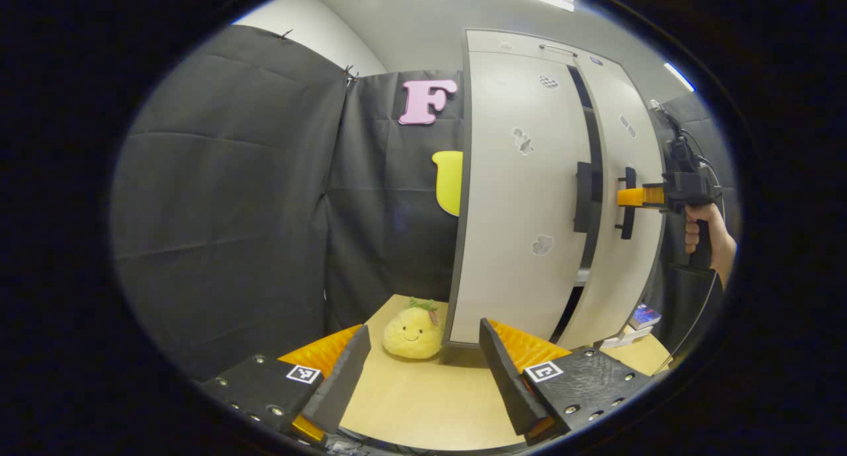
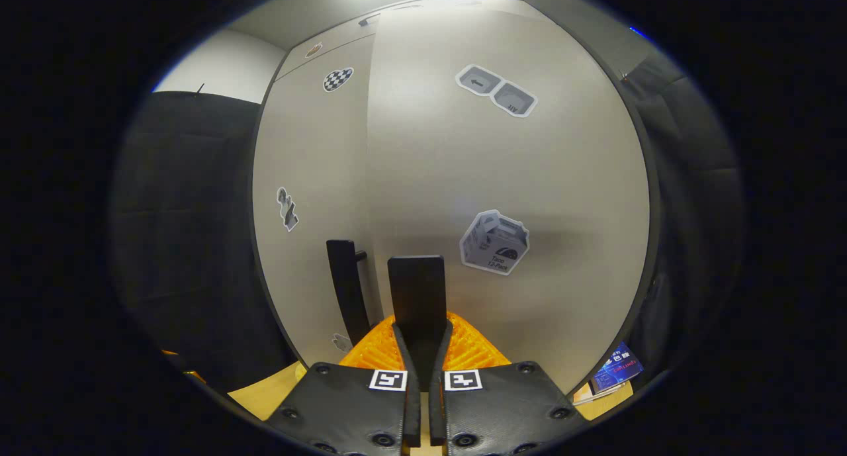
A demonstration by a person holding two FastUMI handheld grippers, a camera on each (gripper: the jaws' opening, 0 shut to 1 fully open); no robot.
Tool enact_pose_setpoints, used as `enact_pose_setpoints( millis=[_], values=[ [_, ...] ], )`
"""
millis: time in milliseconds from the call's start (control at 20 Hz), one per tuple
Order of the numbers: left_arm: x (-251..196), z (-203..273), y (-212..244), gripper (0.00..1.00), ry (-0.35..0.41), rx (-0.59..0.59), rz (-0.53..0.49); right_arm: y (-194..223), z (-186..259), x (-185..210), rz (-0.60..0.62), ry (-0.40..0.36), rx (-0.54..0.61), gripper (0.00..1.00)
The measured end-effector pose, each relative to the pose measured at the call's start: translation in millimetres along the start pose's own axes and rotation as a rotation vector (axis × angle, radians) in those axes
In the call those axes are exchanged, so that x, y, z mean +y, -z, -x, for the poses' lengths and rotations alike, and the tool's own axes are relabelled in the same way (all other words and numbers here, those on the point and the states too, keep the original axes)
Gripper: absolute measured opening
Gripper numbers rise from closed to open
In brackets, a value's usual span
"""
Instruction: Open the right door of the double-door shoe cabinet with the right hand, and open the left door with the left hand.
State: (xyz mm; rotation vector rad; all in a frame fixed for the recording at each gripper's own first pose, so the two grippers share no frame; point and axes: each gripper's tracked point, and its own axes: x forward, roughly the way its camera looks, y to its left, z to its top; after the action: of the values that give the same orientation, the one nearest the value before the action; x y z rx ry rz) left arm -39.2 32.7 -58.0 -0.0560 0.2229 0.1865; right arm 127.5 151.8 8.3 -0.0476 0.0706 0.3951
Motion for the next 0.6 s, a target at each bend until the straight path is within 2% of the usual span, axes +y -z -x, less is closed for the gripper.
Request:
enact_pose_setpoints(
  millis=[450,500,600],
  values=[
    [-16,10,5,0.95,0.028,0.012,0.0,4,41,-7,-0.014,-0.038,0.003,0.07],
    [-17,10,4,0.95,0.033,0.008,-0.008,4,46,-8,-0.02,-0.042,0.001,0.1],
    [-20,9,3,0.95,0.044,0.003,-0.027,5,58,-12,-0.024,-0.045,-0.004,0.07]
  ],
)
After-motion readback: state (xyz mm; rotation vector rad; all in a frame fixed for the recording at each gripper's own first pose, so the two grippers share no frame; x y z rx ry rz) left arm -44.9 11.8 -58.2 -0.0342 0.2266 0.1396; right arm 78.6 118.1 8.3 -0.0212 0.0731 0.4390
